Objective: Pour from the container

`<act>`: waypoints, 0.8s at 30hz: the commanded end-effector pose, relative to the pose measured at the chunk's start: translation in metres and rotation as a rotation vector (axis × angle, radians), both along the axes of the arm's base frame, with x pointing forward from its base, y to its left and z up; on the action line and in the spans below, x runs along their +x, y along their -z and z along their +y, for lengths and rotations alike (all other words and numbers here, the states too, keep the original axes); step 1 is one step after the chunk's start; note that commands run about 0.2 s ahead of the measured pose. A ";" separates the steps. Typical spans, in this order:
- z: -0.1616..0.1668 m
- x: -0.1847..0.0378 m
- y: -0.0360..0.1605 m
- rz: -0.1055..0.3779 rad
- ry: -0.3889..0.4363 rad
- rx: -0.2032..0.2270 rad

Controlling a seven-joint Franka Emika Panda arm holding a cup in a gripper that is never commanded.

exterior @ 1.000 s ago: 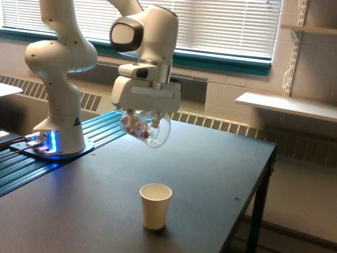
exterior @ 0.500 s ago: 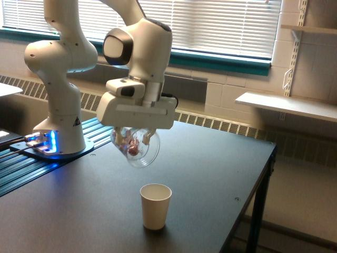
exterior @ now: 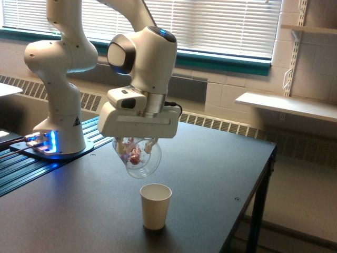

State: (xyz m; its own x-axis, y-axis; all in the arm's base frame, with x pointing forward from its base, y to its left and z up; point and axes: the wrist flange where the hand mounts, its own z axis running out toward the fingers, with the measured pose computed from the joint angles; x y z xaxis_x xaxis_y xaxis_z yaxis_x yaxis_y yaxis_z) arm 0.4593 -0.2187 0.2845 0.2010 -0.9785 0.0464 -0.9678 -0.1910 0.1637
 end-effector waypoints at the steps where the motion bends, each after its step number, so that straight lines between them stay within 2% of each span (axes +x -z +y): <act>1: 0.009 0.012 0.001 0.020 -0.037 0.031; 8: 0.014 0.017 0.006 0.036 -0.013 0.102; 11: 0.014 0.018 0.006 0.036 -0.012 0.104; 12: 0.019 0.018 0.009 0.052 -0.013 0.139; 15: 0.023 0.019 0.011 0.058 -0.014 0.179; 19: 0.022 0.021 0.014 0.075 0.001 0.201; 24: 0.023 0.025 0.017 0.072 0.004 0.226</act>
State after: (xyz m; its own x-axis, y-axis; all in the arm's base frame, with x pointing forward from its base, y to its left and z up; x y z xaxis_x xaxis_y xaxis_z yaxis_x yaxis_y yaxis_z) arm 0.4800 -0.1986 0.2682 0.1574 -0.9748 -0.1583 -0.9643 -0.1863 0.1881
